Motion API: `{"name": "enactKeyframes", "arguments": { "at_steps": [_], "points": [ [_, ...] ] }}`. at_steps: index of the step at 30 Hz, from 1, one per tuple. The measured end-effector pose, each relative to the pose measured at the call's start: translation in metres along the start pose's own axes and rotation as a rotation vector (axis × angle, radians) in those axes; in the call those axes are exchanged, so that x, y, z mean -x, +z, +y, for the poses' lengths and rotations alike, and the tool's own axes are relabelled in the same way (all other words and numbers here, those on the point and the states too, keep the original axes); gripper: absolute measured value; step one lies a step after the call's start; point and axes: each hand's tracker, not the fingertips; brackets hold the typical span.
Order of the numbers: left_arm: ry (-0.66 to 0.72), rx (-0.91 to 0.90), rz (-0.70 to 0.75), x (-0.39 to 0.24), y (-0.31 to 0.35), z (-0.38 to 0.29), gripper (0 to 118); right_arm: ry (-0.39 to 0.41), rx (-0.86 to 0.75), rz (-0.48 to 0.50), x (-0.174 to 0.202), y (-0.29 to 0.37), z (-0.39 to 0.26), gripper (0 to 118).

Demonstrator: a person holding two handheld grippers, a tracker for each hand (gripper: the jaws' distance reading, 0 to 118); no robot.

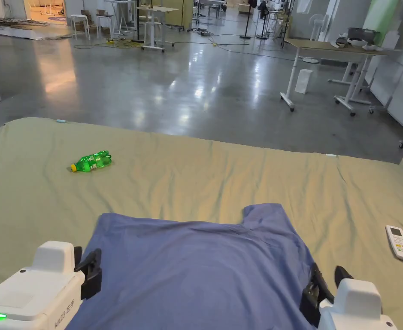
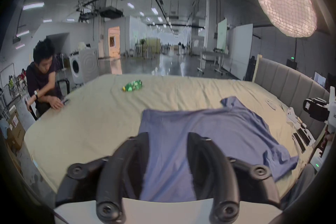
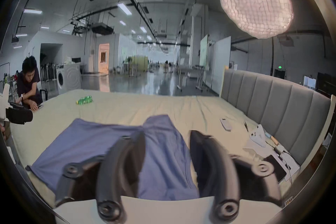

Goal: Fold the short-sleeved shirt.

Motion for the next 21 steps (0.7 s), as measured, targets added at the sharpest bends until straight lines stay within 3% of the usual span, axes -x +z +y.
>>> {"name": "enactKeyframes", "arguments": {
  "at_steps": [2,3,4,14,21],
  "points": [
    [-0.013,-0.029,0.015,-0.009,0.002,0.002,12,0.023,-0.031,0.001,0.007,-0.002,0.002,9],
    [-0.01,-0.038,0.007,-0.01,0.001,0.001,3,0.021,-0.04,-0.005,0.009,-0.002,0.001,3],
    [-0.005,-0.051,-0.003,-0.01,0.001,0.001,3,0.036,-0.054,-0.016,0.011,-0.002,0.002,1],
    [0.048,0.004,-0.01,-0.001,-0.006,-0.005,0,0.02,-0.015,-0.001,0.012,-0.001,0.001,0],
    [0.081,0.243,-0.047,0.034,-0.005,-0.027,0,0.047,0.026,0.006,0.006,0.0,-0.008,0]
  ]
}}
